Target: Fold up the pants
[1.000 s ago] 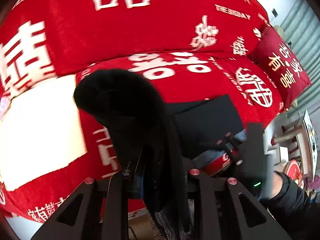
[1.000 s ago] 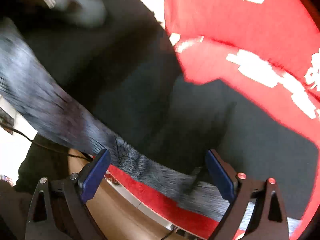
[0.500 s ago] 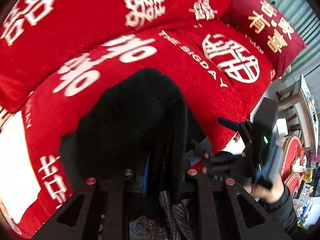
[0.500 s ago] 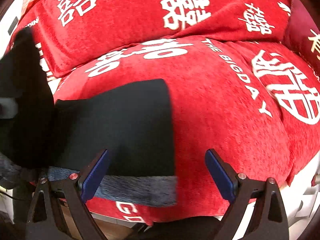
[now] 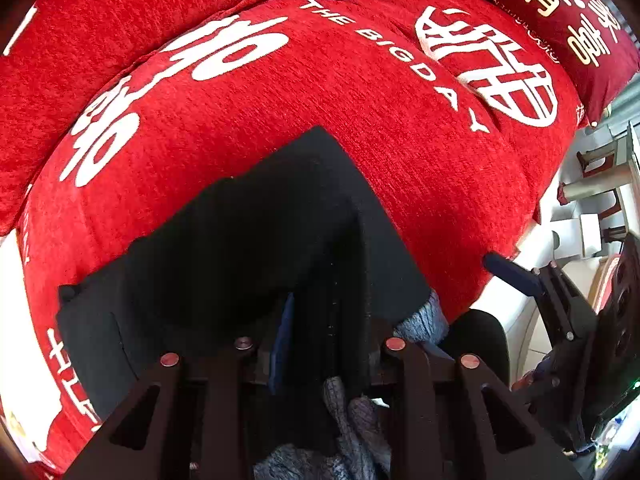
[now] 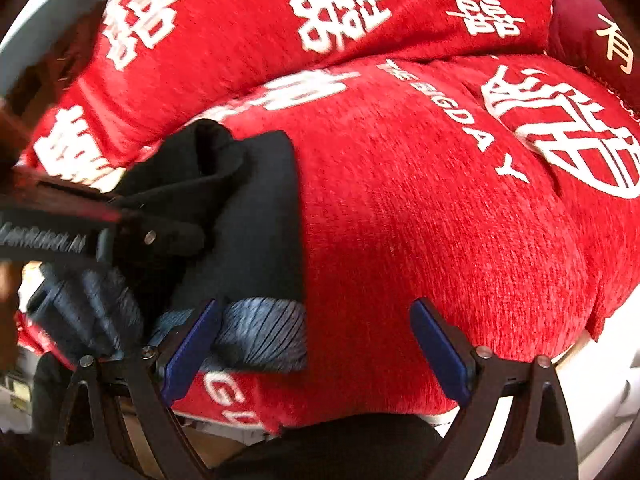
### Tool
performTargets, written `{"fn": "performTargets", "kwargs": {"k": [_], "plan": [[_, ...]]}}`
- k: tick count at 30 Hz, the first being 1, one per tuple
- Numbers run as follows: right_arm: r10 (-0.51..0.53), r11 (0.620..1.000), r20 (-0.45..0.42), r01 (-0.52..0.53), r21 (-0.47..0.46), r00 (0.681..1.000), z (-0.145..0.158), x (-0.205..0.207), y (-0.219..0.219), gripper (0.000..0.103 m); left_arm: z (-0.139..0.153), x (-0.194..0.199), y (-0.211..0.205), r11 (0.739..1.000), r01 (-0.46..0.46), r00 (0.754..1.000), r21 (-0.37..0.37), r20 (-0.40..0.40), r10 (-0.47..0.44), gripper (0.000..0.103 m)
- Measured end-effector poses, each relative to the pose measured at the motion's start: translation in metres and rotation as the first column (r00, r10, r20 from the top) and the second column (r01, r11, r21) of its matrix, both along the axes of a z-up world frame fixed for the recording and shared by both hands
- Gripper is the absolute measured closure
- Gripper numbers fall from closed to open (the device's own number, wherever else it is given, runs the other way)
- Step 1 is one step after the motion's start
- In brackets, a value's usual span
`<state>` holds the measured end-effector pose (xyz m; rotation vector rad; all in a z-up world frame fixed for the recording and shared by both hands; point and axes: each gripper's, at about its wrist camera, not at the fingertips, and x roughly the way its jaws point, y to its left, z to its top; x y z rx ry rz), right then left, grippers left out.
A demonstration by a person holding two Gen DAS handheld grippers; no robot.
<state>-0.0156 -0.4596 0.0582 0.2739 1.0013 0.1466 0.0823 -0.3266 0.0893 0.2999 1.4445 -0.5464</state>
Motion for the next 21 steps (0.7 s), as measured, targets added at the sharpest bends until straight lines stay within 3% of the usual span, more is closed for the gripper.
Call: {"fn": "performTargets", "kwargs": {"k": [2, 4, 7, 10, 14, 17, 18, 19, 21], "plan": [[0.044, 0.997, 0.048, -0.048, 0.068, 0.998, 0.006, -0.007, 0.001, 0.006, 0.016, 0.001, 0.007, 0.996, -0.023, 1.000, -0.081, -0.009, 0.022, 0.029], [0.090, 0.983, 0.089, -0.103, 0.153, 0.992, 0.012, -0.009, 0.004, 0.006, 0.035, 0.000, 0.016, 0.986, -0.052, 0.998, -0.157, 0.015, 0.055, 0.022], [0.165, 0.946, 0.131, -0.194, 0.259, 0.978, 0.013, -0.005, 0.015, 0.006, 0.058, 0.001, 0.028, 0.972, -0.058, 0.998, -0.228, 0.013, 0.063, 0.022], [0.199, 0.930, 0.090, -0.217, 0.295, 0.976, 0.006, 0.005, 0.025, 0.006, 0.071, -0.002, 0.051, 0.978, -0.072, 0.991, -0.198, 0.100, 0.093, 0.022], [0.213, 0.923, 0.132, -0.244, 0.299, 0.968, 0.013, 0.016, 0.035, 0.006, 0.054, -0.003, 0.105, 0.976, -0.162, 0.978, -0.147, 0.110, 0.179, 0.022], [0.228, 0.949, 0.045, -0.233, 0.212, 0.973, 0.005, 0.037, 0.050, 0.008, 0.031, -0.006, 0.150, 0.962, -0.248, 0.960, -0.116, 0.101, 0.260, 0.022], [0.233, 0.953, 0.029, -0.234, 0.194, 0.972, 0.004, 0.042, 0.056, 0.014, 0.026, -0.007, 0.159, 0.957, -0.267, 0.955, -0.112, 0.099, 0.278, 0.022], [0.247, 0.951, 0.026, -0.247, 0.187, 0.969, 0.004, 0.045, 0.062, 0.038, 0.018, -0.008, 0.172, 0.949, -0.294, 0.948, -0.111, 0.092, 0.304, 0.022], [0.258, 0.959, 0.000, -0.256, 0.119, 0.966, 0.004, 0.048, 0.076, 0.074, 0.003, -0.009, 0.189, 0.937, -0.333, 0.938, -0.107, 0.067, 0.341, 0.022]]}}
